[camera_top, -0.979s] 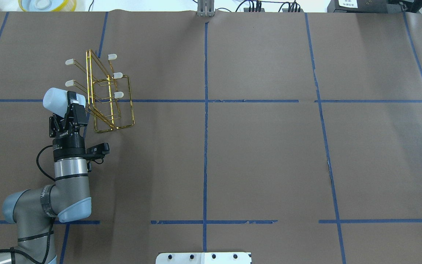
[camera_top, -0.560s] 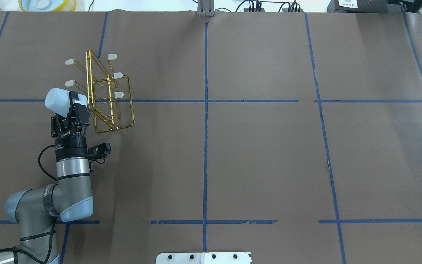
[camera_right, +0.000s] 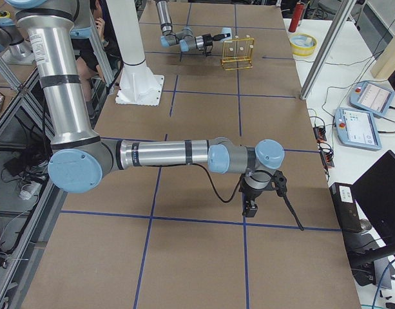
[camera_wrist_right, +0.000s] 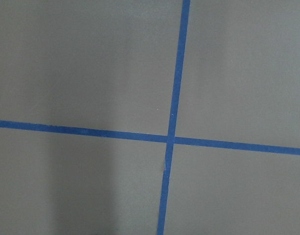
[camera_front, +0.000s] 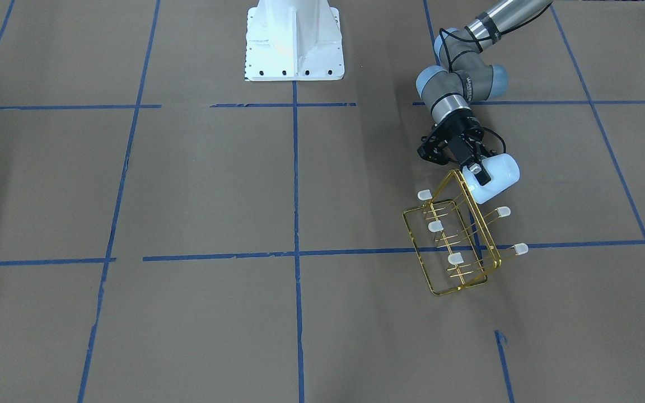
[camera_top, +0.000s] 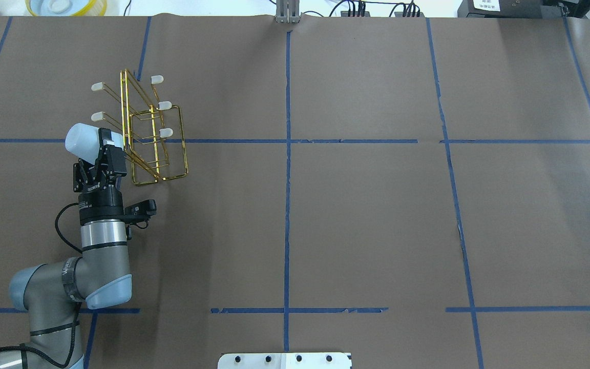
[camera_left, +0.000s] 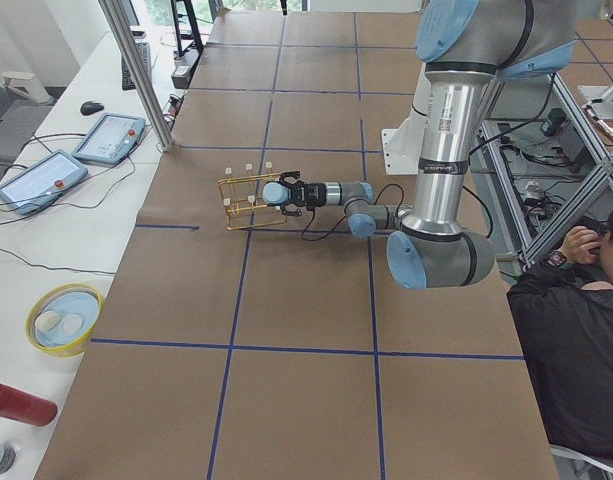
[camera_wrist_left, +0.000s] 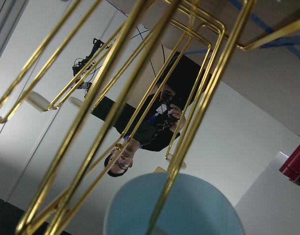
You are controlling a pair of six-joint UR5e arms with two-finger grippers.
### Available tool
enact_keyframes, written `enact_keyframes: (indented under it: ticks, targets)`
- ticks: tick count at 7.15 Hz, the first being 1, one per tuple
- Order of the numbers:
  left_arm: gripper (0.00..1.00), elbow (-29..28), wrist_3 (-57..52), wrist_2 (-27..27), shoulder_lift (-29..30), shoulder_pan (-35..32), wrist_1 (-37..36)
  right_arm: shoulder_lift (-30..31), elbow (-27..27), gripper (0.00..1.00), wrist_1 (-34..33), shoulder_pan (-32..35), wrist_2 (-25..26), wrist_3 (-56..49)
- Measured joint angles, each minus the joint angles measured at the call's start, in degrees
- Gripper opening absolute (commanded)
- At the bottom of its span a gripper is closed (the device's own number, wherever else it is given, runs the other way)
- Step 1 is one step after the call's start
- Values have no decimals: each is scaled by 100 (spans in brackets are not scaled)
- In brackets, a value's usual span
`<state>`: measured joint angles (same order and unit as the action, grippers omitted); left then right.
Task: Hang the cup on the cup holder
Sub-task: 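Carry the tipped cup with the left gripper onto a rack peg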
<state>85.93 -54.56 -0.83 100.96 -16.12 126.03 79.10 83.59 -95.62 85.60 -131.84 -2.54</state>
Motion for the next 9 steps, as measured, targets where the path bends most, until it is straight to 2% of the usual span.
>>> enact_keyframes:
  ticks: [9]
  targets:
    - [100,108,236,3,-95,-53,8,0,0,100,0,0,0,5]
